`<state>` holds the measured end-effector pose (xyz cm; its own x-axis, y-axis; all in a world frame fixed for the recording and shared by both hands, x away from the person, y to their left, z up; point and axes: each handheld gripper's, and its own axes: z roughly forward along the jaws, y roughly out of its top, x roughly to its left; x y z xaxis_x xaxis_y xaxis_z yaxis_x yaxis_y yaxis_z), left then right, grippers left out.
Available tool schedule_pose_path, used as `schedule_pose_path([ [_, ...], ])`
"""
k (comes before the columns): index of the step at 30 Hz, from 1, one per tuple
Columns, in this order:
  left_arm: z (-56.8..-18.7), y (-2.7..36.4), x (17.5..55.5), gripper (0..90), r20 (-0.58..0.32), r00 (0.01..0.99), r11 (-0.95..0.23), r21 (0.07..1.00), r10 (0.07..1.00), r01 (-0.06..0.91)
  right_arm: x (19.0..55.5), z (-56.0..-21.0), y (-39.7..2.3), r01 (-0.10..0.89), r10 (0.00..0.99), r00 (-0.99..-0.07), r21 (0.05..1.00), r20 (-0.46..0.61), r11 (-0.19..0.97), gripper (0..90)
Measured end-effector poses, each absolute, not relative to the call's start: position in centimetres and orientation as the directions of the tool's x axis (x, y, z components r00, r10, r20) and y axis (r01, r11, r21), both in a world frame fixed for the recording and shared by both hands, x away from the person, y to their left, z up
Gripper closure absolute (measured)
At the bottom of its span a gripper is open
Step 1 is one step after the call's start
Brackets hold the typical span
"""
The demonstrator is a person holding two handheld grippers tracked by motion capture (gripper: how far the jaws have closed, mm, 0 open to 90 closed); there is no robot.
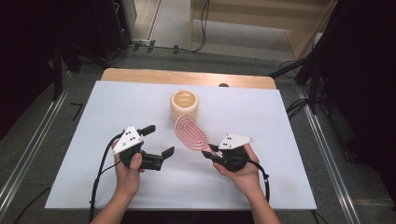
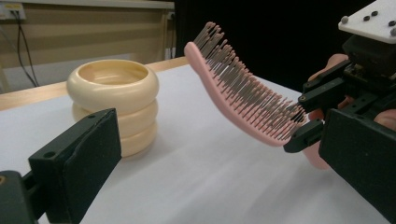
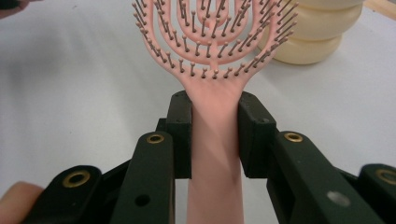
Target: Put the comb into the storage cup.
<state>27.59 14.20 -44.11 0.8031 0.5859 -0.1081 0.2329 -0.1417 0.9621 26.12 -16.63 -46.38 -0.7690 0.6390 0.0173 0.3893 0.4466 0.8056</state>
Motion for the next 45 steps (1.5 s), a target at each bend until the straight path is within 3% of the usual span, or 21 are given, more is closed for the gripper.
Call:
schedule_pose_path([
  [22,-43.7,11.5,28.9,0.0,-0.234,0.813,-0.092,0.939,0.533,0.33,25.4,-46.3,-15.2,0.325,0.646,-0.763,0.855,-0.015,0.404,67.7],
  [31,-43.6,10.8,29.0,14.0,-0.29,0.793,-0.068,0.921,0.535,0.383,25.2,-46.2,-15.2,0.303,0.649,-0.76,0.871,-0.025,0.388,67.7],
  [45,-43.5,9.6,29.2,24.8,-0.361,0.756,-0.036,0.891,0.546,0.452,24.9,-46.3,-14.1,0.283,0.64,-0.767,0.877,-0.037,0.389,67.7],
])
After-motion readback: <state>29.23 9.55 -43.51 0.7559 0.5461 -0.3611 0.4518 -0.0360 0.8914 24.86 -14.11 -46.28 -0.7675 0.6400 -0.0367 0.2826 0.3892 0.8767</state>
